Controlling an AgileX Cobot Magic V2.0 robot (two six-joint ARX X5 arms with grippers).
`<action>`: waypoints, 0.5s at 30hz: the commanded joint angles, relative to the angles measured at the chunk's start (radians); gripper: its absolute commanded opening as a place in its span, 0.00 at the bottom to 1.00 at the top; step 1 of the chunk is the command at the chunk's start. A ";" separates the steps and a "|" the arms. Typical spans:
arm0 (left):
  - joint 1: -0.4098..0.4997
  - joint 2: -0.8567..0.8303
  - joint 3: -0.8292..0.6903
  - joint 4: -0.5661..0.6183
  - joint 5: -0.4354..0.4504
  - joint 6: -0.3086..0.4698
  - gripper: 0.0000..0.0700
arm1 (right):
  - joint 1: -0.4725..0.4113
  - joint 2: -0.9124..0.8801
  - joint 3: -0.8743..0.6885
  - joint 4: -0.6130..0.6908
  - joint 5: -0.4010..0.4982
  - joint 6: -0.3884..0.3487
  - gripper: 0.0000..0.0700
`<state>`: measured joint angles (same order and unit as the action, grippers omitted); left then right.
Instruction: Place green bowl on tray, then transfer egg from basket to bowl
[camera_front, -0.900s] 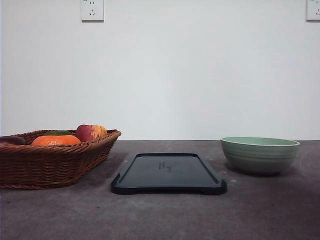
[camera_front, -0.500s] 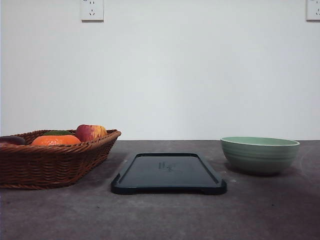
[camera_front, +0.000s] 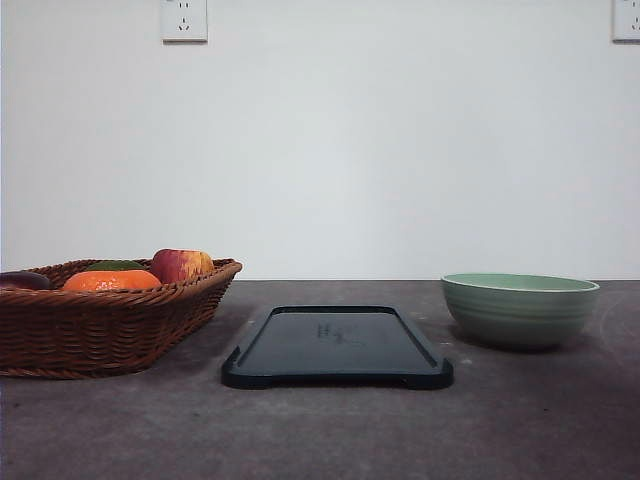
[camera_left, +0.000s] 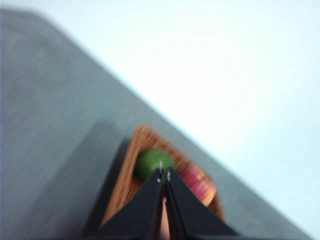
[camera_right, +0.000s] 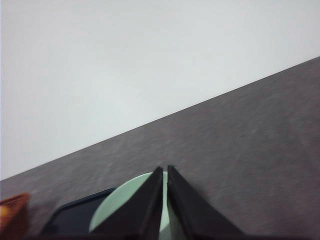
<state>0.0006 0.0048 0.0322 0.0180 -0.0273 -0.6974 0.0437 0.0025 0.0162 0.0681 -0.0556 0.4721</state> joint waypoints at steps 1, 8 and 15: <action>-0.001 0.000 -0.017 0.051 0.002 0.050 0.00 | 0.000 0.002 -0.002 0.007 -0.020 0.031 0.01; -0.001 0.003 0.034 0.079 0.003 0.290 0.00 | 0.000 0.011 0.031 0.005 -0.043 -0.047 0.01; -0.001 0.104 0.178 -0.078 0.004 0.353 0.00 | 0.000 0.135 0.150 -0.012 -0.049 -0.130 0.01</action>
<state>0.0006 0.0961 0.1926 -0.0499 -0.0269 -0.3945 0.0437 0.1228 0.1468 0.0532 -0.1032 0.3843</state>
